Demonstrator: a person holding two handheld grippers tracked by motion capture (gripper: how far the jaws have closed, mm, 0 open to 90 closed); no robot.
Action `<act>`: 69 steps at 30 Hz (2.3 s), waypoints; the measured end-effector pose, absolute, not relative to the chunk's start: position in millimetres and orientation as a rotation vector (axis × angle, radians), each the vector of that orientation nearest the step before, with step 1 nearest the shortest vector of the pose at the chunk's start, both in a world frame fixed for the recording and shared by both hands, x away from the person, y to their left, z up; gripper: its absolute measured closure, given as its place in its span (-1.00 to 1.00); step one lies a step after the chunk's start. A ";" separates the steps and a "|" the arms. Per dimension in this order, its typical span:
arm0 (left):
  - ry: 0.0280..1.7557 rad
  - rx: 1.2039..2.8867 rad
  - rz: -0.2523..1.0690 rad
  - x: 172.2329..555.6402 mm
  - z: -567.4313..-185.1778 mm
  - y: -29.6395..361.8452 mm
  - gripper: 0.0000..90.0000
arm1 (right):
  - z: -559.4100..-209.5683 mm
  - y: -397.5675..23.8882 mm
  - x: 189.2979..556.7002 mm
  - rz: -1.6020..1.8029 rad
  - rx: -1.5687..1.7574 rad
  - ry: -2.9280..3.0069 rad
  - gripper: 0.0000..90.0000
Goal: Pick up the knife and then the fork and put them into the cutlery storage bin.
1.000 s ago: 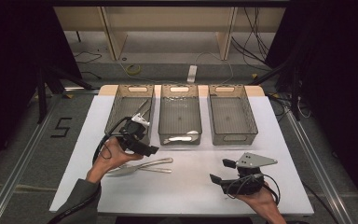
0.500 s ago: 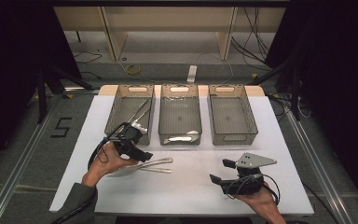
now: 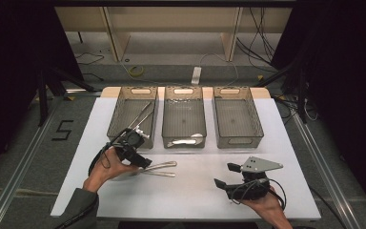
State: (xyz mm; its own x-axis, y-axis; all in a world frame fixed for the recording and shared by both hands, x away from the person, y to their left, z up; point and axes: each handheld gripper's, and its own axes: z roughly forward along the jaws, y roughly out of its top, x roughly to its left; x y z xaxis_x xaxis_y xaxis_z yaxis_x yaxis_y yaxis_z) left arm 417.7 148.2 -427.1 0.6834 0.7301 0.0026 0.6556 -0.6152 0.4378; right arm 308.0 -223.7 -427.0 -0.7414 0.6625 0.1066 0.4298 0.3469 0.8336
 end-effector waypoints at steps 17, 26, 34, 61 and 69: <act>1.035 2.566 0.221 425.7 -439.1 139.1 -0.20 | -427.8 -225.4 308.5 1.323 0.973 2.373 -0.41; 0.990 2.613 0.157 426.0 -449.1 129.3 0.02 | -428.0 -224.8 308.4 1.315 0.974 2.375 -0.41; 0.949 2.651 0.092 429.0 -455.7 125.6 0.24 | -428.2 -224.9 308.3 1.311 0.975 2.377 -0.41; 0.889 2.761 0.063 433.4 -460.6 109.0 0.57 | -428.1 -226.1 307.7 1.304 0.988 2.375 -0.41; 0.906 2.778 0.050 435.2 -460.4 109.1 0.53 | -427.5 -228.6 307.1 1.308 0.994 2.364 -0.41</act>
